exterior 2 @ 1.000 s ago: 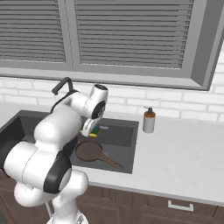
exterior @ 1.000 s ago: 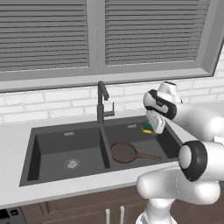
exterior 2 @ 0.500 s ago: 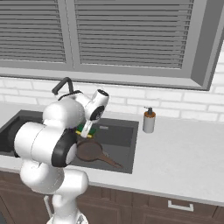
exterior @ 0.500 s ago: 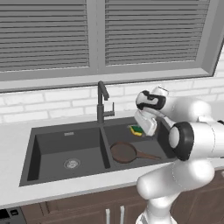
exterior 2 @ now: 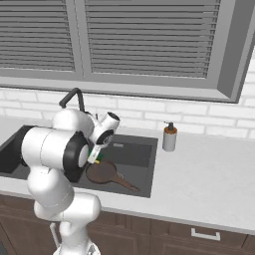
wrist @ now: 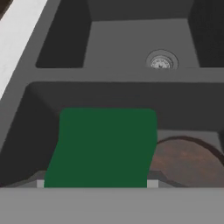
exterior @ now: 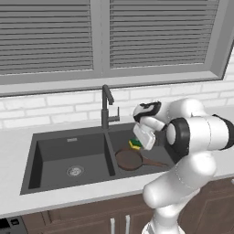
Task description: Pick the pan and sponge and place them into the sink. Then turn on the water.
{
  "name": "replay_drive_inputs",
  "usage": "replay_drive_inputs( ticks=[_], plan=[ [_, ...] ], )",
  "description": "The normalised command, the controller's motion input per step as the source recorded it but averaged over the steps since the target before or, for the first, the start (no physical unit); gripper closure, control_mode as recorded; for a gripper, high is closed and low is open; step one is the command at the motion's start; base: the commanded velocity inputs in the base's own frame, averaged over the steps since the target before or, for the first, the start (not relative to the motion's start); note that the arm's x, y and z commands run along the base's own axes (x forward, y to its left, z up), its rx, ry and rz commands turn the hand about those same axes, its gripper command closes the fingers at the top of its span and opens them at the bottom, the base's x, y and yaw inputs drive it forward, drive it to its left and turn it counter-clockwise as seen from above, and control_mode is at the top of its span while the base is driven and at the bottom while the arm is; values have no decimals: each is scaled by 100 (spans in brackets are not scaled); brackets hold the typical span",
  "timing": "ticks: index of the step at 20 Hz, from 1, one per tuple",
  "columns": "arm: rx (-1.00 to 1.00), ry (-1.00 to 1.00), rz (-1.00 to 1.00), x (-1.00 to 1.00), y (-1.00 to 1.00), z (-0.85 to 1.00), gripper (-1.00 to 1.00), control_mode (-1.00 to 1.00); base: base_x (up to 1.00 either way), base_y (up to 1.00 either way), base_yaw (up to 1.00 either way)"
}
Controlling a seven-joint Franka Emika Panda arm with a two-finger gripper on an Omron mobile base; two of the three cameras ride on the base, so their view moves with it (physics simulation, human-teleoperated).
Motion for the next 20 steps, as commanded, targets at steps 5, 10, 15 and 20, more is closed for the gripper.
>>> replay_drive_inputs(
  ticks=[5, 10, 15, 20],
  plan=[
    [0, 0, 0, 7, 16, -62, 100, -100, 0, 0, 0],
    [0, 0, 0, 24, 1, -36, 100, -100, 0, 0, 0],
    [0, 0, 0, 24, 0, -44, 100, -100, 0, 0, 0],
    [0, 0, 0, 29, 0, -46, 100, -100, 0, 0, 0]
  ],
)
